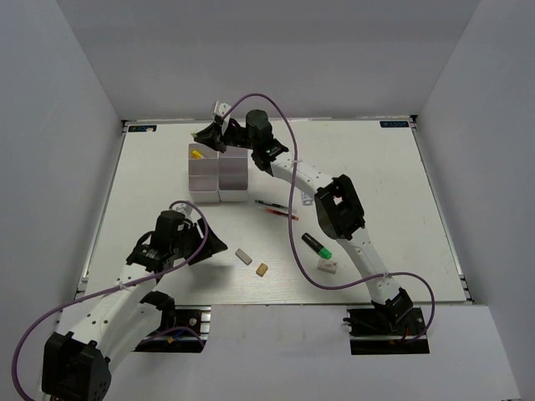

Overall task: Sort the stationery into containers
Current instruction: Place the stationery into the container, then grab a piece of stationery with the left arm

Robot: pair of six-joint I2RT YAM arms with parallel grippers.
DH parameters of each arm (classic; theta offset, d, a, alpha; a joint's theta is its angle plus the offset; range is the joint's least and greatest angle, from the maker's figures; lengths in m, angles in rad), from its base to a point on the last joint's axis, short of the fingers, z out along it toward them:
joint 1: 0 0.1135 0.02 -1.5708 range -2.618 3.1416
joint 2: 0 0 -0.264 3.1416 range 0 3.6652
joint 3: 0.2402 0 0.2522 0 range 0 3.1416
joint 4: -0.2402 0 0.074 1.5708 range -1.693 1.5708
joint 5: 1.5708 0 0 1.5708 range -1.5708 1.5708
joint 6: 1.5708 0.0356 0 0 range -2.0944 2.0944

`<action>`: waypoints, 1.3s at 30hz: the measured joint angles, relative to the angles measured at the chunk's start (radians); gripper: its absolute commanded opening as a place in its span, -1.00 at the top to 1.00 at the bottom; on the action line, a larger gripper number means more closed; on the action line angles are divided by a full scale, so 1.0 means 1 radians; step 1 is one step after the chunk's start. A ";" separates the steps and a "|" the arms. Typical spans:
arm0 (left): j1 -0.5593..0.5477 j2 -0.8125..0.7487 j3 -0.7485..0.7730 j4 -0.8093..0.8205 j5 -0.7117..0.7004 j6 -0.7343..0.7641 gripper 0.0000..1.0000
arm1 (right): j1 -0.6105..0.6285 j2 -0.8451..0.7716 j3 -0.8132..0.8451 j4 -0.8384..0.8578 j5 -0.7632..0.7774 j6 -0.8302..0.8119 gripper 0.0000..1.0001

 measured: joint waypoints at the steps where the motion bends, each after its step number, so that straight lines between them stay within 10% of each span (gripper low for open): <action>1: 0.000 0.001 0.000 0.000 0.000 0.000 -0.42 | 0.000 0.000 -0.002 0.000 0.004 -0.005 0.73; 3: 0.000 0.006 0.000 0.000 0.002 0.002 -0.42 | 0.000 0.000 -0.008 0.002 0.015 -0.011 0.31; 10: 0.000 0.068 0.027 -0.003 0.018 0.011 -0.45 | 0.000 -0.002 -0.079 0.011 0.035 -0.032 -0.09; 21: -0.013 0.203 0.111 0.003 0.026 -0.008 -0.45 | -0.022 -0.265 -0.327 -0.059 0.167 -0.033 0.23; 31: -0.095 0.366 0.184 0.037 0.019 -0.027 -0.45 | -0.156 -0.739 -0.498 -0.449 0.339 -0.092 0.49; 39: -0.199 0.537 0.357 0.077 -0.043 0.015 -0.17 | -0.310 -0.797 -0.726 -0.830 0.364 -0.146 0.45</action>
